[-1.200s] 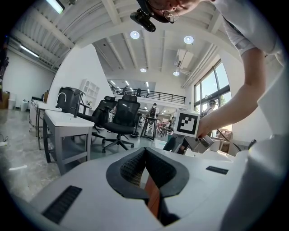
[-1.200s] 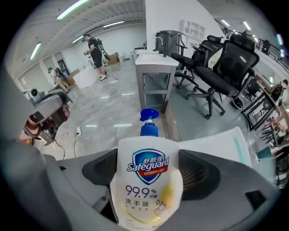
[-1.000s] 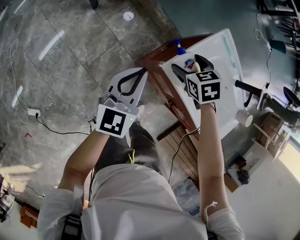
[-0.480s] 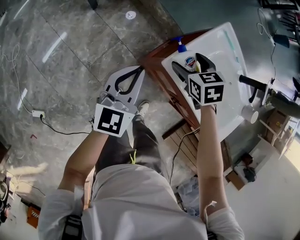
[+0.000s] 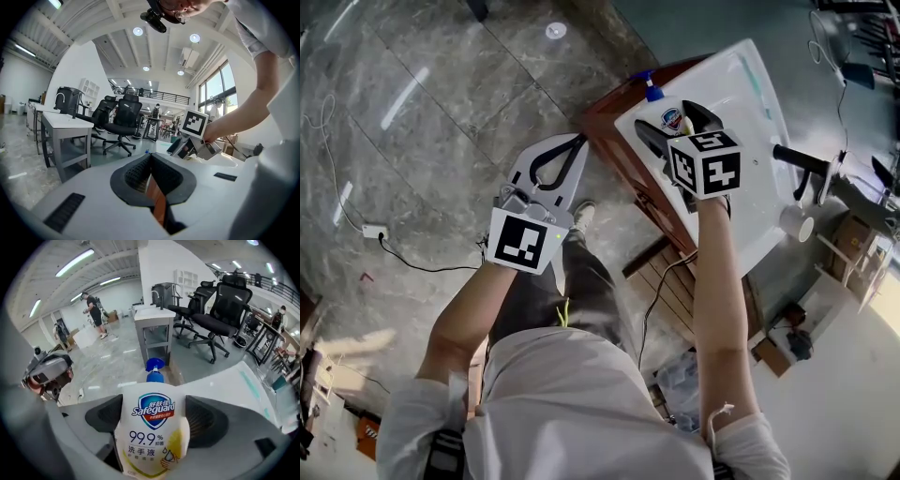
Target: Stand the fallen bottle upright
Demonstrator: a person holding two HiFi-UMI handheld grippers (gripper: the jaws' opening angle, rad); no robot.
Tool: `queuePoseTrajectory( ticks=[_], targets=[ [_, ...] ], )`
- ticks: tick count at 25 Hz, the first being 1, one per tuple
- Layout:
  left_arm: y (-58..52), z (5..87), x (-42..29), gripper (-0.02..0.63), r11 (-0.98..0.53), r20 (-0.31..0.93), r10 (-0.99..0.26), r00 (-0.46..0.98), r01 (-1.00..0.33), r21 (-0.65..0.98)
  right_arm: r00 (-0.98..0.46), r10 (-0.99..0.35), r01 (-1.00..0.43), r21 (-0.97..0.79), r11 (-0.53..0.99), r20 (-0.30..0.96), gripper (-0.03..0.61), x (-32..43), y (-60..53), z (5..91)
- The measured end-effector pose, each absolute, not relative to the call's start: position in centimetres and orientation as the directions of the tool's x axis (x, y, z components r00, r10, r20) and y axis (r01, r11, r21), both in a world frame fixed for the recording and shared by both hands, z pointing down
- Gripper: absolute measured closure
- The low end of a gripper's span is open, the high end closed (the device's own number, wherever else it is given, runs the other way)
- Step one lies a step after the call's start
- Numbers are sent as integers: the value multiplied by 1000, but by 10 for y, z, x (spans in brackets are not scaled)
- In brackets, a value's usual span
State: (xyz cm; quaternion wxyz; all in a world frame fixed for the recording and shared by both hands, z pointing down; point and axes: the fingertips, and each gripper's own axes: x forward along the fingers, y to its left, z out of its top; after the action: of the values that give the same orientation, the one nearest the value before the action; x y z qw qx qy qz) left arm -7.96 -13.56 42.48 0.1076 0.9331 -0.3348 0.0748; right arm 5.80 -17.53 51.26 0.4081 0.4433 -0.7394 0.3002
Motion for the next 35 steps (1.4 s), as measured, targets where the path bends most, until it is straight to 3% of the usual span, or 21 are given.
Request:
queuePoseTrajectory(
  ticks=[17,25,35],
  targets=[
    [-140,444,-64,597,-771,259,-588,766,-628,105,-262,-817,-961,-59,270,514,212,80,-195,462],
    [-136,458,-38,597,-801,277,-555,785,-593,76,-248,-903,-969,-81,234,351,212,92,-194,449],
    [-120,474,9,597,-855,255,-472,844,-508,101,-294,-926,-955,-118,273,235,212,96,-189,441]
  ],
)
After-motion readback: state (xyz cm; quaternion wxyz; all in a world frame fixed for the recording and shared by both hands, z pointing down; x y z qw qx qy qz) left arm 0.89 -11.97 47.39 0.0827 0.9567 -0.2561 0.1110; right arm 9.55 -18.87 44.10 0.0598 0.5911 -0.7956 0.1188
